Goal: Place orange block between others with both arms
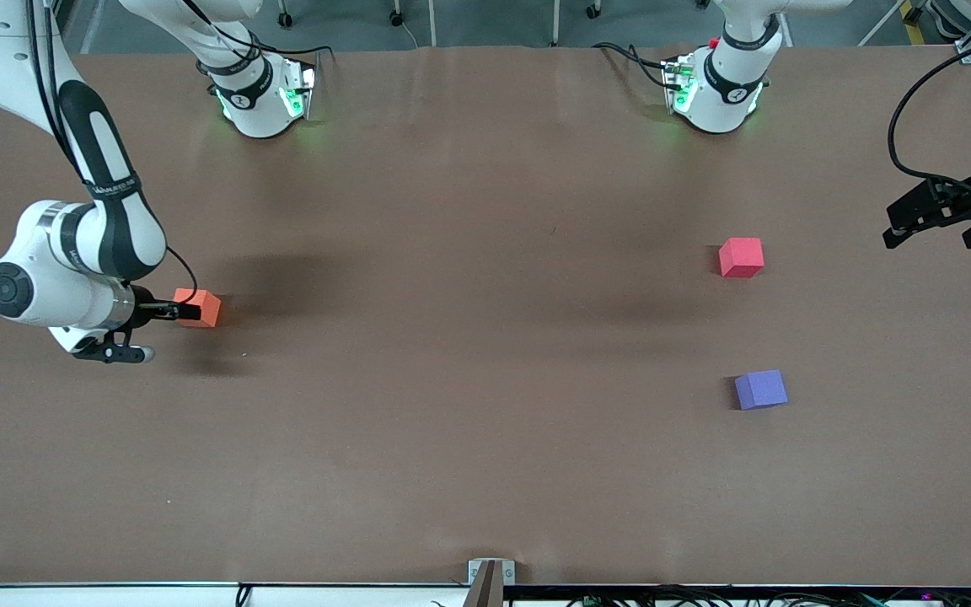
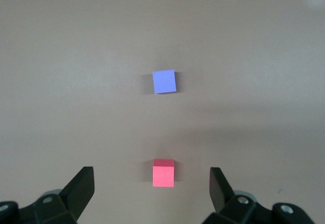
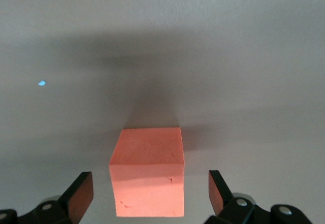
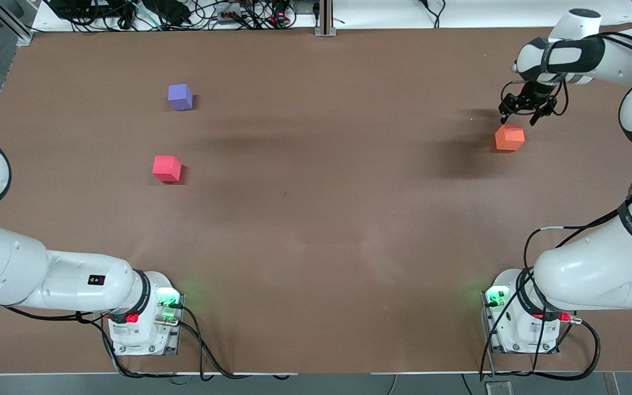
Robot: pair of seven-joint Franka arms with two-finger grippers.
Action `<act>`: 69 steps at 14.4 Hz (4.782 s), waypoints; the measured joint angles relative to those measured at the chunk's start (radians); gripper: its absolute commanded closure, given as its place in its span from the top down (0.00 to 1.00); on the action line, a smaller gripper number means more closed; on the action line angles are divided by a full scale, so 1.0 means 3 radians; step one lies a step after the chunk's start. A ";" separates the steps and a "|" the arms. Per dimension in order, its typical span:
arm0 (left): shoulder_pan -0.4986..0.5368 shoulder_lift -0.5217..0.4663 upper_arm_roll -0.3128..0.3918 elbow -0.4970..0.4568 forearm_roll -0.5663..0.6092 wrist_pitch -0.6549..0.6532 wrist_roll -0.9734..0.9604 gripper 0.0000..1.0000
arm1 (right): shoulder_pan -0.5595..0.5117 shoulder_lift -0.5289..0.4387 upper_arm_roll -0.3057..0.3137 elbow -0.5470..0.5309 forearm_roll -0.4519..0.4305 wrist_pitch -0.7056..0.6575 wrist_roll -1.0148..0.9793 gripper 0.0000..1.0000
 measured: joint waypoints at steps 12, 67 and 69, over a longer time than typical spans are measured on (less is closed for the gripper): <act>0.0000 0.0000 0.0000 -0.0025 0.0000 0.0016 0.0000 1.00 | 0.0003 0.0176 0.0006 0.0040 -0.0001 0.0006 -0.0010 0.32; -0.0464 0.1042 -0.1087 -0.0358 -0.0014 0.1155 -0.1950 1.00 | 0.1180 0.0714 -0.0049 0.3473 -0.0559 -0.2556 0.1338 1.00; -0.0731 0.1305 -0.1090 -0.0256 -0.0012 0.1349 -0.2268 1.00 | 0.1093 0.0649 -0.0145 0.3477 -0.0562 -0.2559 0.1425 1.00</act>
